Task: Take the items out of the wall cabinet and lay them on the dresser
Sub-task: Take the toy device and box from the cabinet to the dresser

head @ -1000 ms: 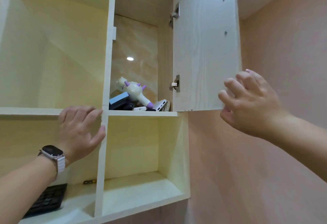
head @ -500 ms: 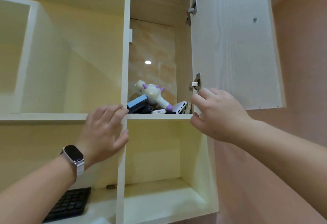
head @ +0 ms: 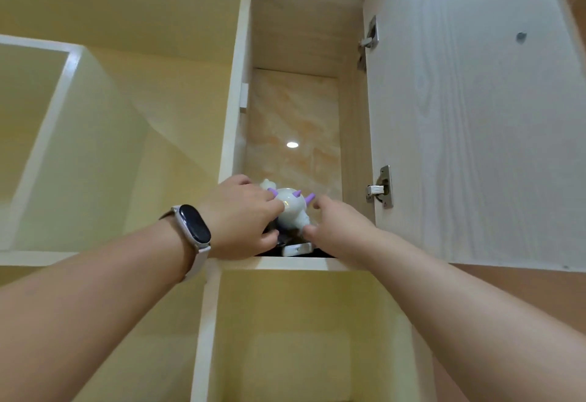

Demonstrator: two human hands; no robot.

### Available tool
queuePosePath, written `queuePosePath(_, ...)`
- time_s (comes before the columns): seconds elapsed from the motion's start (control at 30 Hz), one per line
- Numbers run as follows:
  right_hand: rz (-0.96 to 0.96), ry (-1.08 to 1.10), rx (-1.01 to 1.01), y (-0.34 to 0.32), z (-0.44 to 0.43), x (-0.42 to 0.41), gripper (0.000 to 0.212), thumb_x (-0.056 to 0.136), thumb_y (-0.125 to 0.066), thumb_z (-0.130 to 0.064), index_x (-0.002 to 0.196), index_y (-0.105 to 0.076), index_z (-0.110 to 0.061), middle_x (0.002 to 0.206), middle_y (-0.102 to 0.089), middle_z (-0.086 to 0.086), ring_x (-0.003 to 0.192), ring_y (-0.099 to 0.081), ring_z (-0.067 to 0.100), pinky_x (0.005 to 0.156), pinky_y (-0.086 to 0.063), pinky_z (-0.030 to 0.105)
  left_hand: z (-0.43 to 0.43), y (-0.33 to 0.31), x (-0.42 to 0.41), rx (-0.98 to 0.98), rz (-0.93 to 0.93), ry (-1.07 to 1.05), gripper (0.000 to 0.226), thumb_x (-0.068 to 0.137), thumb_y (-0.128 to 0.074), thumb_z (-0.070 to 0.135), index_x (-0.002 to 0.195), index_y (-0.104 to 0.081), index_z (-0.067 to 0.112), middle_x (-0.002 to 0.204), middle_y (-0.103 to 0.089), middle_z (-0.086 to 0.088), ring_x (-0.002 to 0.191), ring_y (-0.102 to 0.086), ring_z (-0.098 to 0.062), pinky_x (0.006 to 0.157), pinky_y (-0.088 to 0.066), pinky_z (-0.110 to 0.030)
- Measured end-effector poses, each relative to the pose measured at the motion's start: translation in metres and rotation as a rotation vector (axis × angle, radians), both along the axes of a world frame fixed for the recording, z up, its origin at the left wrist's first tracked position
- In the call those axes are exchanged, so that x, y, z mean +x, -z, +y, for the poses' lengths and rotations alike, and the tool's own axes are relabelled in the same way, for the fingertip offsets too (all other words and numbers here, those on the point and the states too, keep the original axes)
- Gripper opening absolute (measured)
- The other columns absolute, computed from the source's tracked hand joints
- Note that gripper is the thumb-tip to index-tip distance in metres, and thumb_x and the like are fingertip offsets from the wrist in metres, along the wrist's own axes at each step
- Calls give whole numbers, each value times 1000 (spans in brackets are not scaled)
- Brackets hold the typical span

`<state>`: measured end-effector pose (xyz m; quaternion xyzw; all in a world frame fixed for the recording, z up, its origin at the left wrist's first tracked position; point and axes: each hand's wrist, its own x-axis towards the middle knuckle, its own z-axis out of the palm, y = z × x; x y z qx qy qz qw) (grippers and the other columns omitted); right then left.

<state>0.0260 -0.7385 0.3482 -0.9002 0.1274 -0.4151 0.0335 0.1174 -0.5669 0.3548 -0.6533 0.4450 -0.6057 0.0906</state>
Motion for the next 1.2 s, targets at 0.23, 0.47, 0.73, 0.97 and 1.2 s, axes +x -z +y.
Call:
queuePosePath(0.23, 123, -7, 74, -17, -16, 50, 62, 82, -60, -35, 133, -42, -5, 104, -65, 10, 91, -60, 28, 69, -47, 31, -21, -16, -14, 35, 89, -388, 36, 95, -32, 45, 84, -56, 20, 61, -41, 5, 50, -35, -14, 51, -23, -29)
queuePosePath(0.47, 311, 136, 11, -24, -18, 63, 44, 95, -48, -29, 129, -51, -1, 111, -56, 18, 92, -49, 30, 75, -38, 33, -27, -19, -6, -32, 125, -407, 38, 97, -34, 45, 72, -47, 20, 62, -44, 4, 51, -37, -14, 48, -23, -27)
queuePosePath(0.73, 83, -9, 97, -18, -11, 41, 21, 89, -49, -16, 104, -64, -14, 95, -65, 7, 86, -60, 27, 70, -45, 30, -20, -6, -4, -137, -39, -69, 15, 87, -45, 26, 78, -50, 15, 53, -53, 1, 40, -46, -28, 42, -14, -21)
queuePosePath(0.97, -400, -280, 237, -3, 4, -10, 21, 92, -47, -17, 113, -47, -12, 101, -58, 8, 82, -54, 26, 58, -38, 33, -7, 6, -12, -185, -68, 155, 33, 93, -38, 36, 73, -48, 11, 53, -46, -1, 37, -36, -27, 41, -12, -20)
queuePosePath(1.2, -681, -589, 454, 37, 32, -35, 12, 83, -56, -17, 93, -53, -23, 76, -61, -4, 60, -49, 15, 56, -41, 26, 18, 28, -22, -203, -103, 252, 23, 79, -51, 10, 96, -62, 1, 71, -59, -8, 53, -54, -30, 35, -26, -27)
